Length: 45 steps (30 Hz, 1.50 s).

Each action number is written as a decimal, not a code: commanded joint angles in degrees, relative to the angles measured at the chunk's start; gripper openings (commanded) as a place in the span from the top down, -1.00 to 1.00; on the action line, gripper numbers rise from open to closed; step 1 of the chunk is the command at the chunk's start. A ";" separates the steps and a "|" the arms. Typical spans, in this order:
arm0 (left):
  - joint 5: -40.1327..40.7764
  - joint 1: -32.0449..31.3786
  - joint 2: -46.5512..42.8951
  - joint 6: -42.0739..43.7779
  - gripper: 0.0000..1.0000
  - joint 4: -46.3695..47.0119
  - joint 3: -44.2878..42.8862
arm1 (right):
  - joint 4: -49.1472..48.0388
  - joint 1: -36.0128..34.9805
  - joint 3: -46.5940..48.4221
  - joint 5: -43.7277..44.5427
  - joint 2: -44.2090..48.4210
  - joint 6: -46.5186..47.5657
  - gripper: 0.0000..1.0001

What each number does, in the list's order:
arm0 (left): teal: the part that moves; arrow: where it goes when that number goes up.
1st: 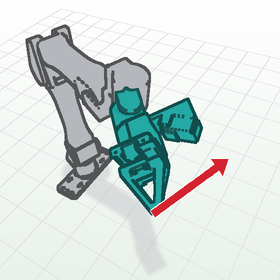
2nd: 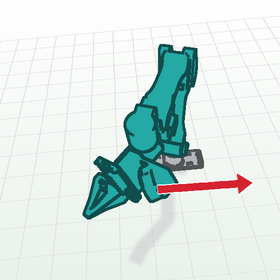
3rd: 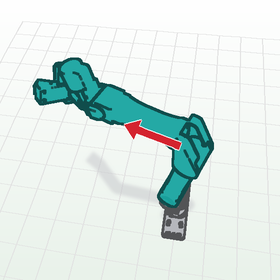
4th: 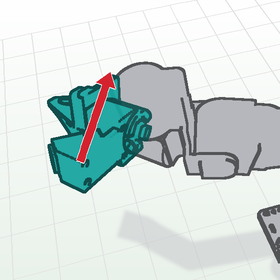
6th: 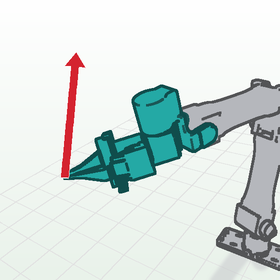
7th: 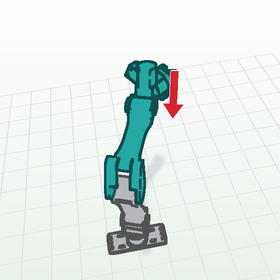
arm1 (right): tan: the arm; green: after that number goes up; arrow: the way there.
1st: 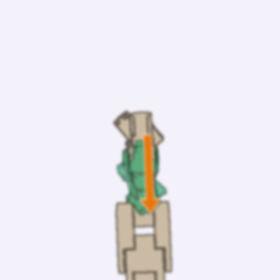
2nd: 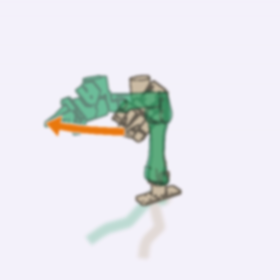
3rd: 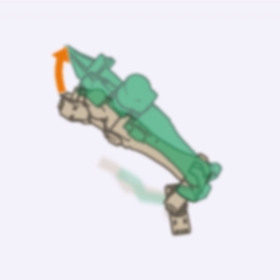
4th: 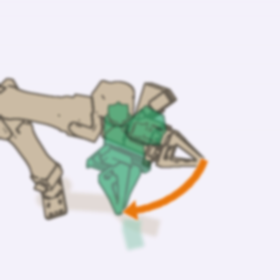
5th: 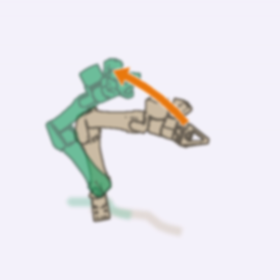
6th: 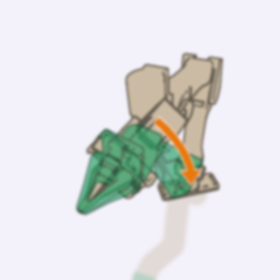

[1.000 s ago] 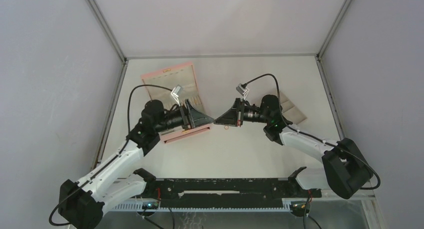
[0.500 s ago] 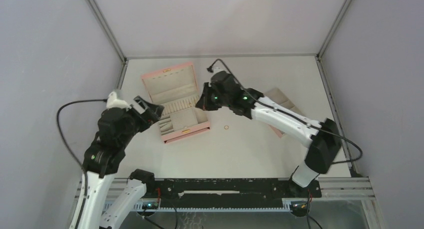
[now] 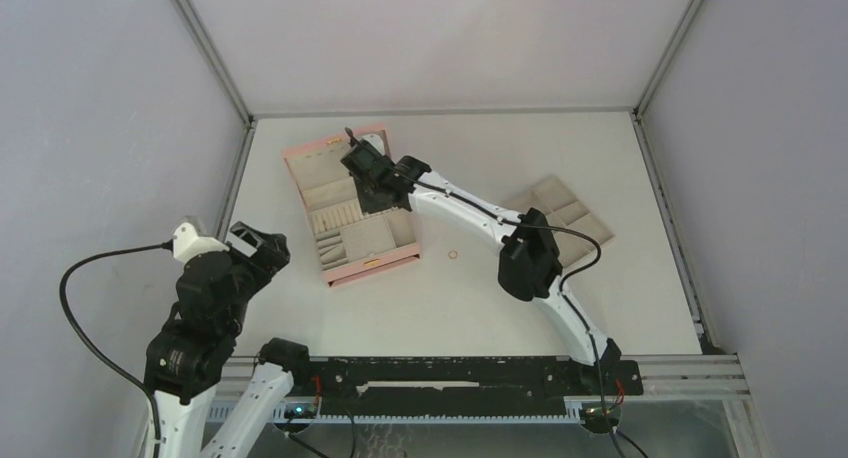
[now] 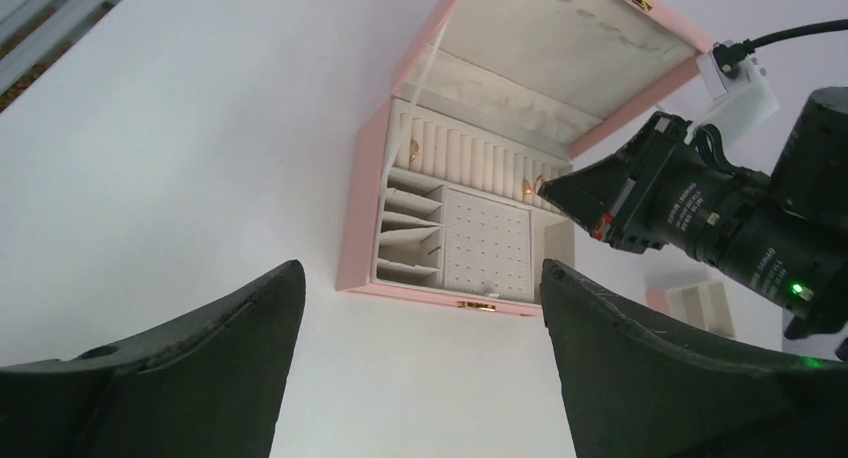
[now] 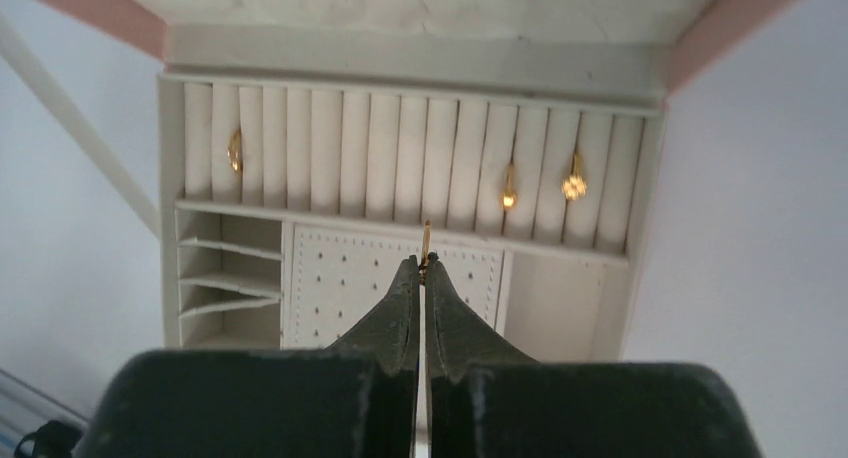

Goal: Organize the mixed jewelry

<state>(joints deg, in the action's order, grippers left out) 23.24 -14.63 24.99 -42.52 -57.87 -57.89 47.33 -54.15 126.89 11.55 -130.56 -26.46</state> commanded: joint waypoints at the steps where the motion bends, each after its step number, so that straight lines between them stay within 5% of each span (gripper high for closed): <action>1: 3.42 0.25 -2.21 0.59 -0.83 -0.37 -1.57 | 3.98 0.32 8.28 1.73 -4.49 2.40 1.00; 45: 3.74 0.30 -4.04 1.09 -0.82 -2.87 -1.85 | 0.57 0.76 13.58 -0.27 -15.59 3.08 1.00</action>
<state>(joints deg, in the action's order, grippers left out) 26.00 -14.66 21.50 -42.41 -60.99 -57.89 49.06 -53.39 139.17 10.00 -144.24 -24.99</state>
